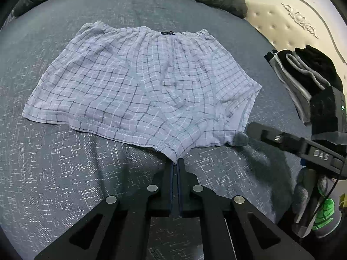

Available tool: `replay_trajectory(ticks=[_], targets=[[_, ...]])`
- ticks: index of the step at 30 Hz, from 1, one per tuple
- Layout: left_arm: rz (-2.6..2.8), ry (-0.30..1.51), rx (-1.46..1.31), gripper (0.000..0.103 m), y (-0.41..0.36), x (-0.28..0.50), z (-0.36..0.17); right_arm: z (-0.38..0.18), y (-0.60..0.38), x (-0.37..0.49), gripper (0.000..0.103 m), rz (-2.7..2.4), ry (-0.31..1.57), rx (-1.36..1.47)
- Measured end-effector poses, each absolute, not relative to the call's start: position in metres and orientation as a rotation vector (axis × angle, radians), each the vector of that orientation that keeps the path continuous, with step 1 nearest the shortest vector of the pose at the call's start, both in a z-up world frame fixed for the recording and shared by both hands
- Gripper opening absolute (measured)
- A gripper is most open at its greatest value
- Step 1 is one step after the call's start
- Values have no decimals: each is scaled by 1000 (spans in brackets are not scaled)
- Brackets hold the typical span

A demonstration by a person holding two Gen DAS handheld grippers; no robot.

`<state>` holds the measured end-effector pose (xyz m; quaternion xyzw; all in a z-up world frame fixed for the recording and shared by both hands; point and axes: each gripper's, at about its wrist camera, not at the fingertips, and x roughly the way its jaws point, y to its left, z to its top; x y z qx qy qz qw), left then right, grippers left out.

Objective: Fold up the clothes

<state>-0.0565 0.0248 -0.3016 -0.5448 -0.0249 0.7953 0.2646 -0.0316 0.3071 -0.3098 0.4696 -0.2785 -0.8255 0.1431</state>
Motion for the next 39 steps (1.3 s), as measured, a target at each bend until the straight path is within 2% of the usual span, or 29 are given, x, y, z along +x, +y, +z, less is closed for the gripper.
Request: replay_trajectory(ticks=[1,2,3,4,6,11,15,22,25,27,29,35,39], targets=[[2148,-65,-1472,3,25,-56,-302,-313,305,-34,44,-2371,-803,1368],[2146,-63,-1472,3,26,-56,-302,-318,303,-35,35,-2349,-811,1395],[2145,-62,-1472,3,26,-56,-302,-322,302,-35,16,-2332,-816,1417],[2144,-61,-1471,3,25,-56,-302,-323,302,-34,9,-2329,-807,1426],[2142,-59,-1469,3,24,-56,-301,-320,301,-30,3,-2353,-764,1435],[2143,-62,-1459,3,21,-57,-298,-301,299,-21,1,-2401,-680,1414],[2134,-58,-1491,3,18,-59,-305,-311,295,-18,1,-2403,-606,1498],[2126,-41,-1539,4,19,-60,-315,-316,297,-18,2,-2378,-635,1561],[2173,-98,-1536,11,3,-66,-302,-310,307,-17,11,-2389,-681,1552],[2210,-154,-1514,27,-12,-72,-291,-301,319,-16,22,-2416,-734,1508],[2252,-206,-1491,34,-28,-79,-281,-292,331,-15,23,-2442,-787,1462],[2490,-287,-1479,38,-86,-123,-285,-272,379,-29,23,-2566,-909,1276],[2625,-286,-1511,38,-112,-150,-296,-279,387,-41,24,-2564,-948,1277]])
